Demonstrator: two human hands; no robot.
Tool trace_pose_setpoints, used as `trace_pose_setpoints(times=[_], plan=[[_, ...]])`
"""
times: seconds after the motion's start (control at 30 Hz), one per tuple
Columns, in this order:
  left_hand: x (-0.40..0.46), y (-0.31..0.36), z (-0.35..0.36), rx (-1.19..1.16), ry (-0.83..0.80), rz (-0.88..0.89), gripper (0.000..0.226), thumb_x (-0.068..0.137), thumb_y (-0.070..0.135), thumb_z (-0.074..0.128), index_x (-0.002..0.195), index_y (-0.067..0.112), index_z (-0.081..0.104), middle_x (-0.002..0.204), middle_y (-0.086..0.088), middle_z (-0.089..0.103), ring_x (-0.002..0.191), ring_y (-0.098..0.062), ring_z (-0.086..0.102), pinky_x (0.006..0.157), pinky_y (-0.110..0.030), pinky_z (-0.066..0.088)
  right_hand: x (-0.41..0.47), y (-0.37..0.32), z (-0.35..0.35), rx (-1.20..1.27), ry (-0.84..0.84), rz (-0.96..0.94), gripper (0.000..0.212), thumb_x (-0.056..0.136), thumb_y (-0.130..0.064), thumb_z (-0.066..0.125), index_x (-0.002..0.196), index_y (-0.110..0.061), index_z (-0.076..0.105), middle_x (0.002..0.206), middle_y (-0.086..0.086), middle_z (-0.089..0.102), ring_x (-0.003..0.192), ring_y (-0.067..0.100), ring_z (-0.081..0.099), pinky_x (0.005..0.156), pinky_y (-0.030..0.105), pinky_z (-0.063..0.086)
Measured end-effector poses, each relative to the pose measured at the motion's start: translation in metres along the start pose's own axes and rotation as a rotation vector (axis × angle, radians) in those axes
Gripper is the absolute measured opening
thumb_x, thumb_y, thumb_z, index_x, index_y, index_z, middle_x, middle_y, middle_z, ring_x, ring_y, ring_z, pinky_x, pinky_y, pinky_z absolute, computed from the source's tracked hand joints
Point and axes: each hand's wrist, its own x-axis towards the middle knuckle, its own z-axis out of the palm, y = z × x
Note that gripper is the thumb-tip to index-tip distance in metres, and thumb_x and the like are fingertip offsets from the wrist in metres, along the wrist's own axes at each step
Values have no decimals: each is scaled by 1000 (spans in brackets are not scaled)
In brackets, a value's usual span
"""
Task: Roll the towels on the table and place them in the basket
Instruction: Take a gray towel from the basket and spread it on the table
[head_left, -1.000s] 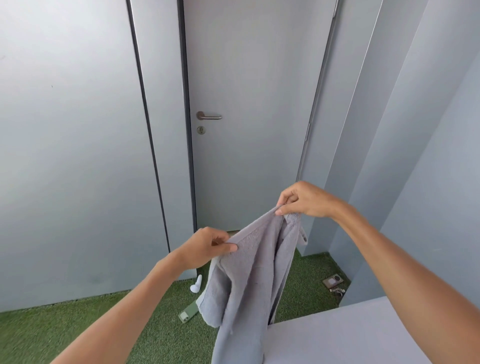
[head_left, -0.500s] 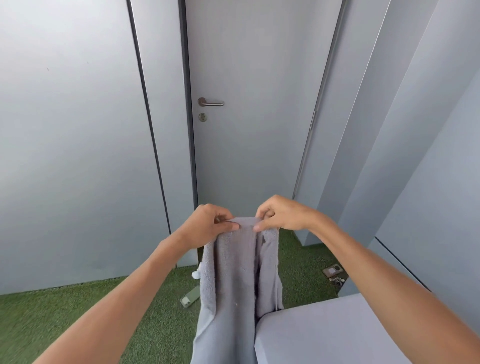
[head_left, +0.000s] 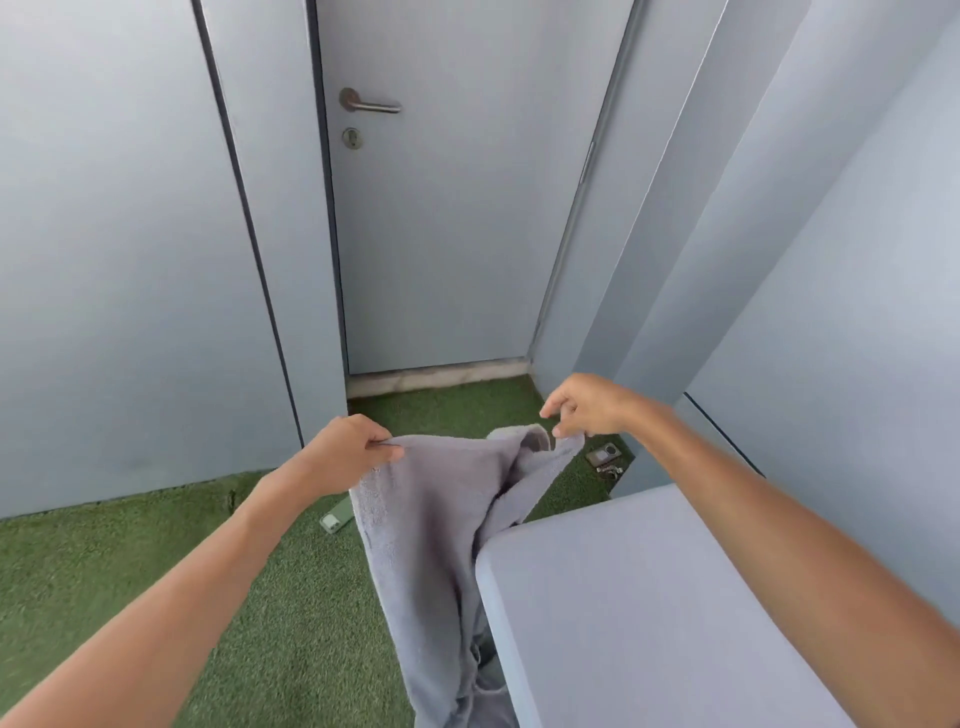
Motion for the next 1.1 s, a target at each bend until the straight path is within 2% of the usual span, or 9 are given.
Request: trace_pose_setpoints(times=[0.1,0.23,0.4,0.6,0.7,0.8,0.9,1.0,1.1], plan=[[-1,-8,50,-7,-26,-73,43,92,30,61,62,6,44,57,-1,38,52,-16,32,62,-38,40,-10,51,41,-50,-89,193,38,83,-12,71,120,-15,66,84,-9,63,81,11,59,72,22,43],[-10,-12,117,-41,-44,-154,30,89,22,62,61,12,54,54,7,48,50,-15,43,50,-27,34,-29,107,102,-24,-125,353,27,85,-3,63,111,-8,70,105,6,69,96,18,63,72,19,44],[-1,-9,164,-34,-86,-222,22,88,22,56,69,27,64,70,5,64,66,-22,61,60,-33,51,-12,148,130,246,84,545,22,84,3,57,70,-12,64,69,12,64,46,19,56,39,22,43],[31,-2,207,-42,94,-342,31,91,18,60,61,13,50,55,3,50,49,-21,41,49,-26,34,48,215,106,880,506,714,17,82,14,60,72,0,58,81,17,62,63,28,66,57,28,60],[50,6,223,-69,167,-356,31,92,24,61,64,13,56,59,-2,55,54,-25,50,50,-28,35,64,277,88,667,601,724,16,75,8,68,68,-6,65,79,9,68,76,24,69,74,33,60],[68,19,238,-55,218,-366,30,93,27,59,65,18,57,64,-1,56,54,-25,52,50,-29,39,60,333,68,509,678,659,16,82,6,57,87,-3,69,81,11,67,69,17,67,60,17,52],[74,29,257,-60,264,-359,29,94,25,58,65,25,57,70,1,55,60,-22,53,52,-31,41,53,382,55,285,695,589,24,82,5,49,91,2,71,90,22,71,90,33,68,81,35,49],[67,29,275,-82,301,-338,12,93,23,61,92,20,73,79,1,57,65,-20,56,56,-35,48,46,413,60,131,613,498,25,82,8,53,101,7,70,102,24,70,99,35,65,87,34,46],[61,26,287,-47,323,-322,20,90,21,64,107,15,74,83,2,57,66,-16,57,55,-33,46,40,436,80,31,528,384,17,80,1,58,90,7,71,87,23,71,86,37,66,73,31,43]])
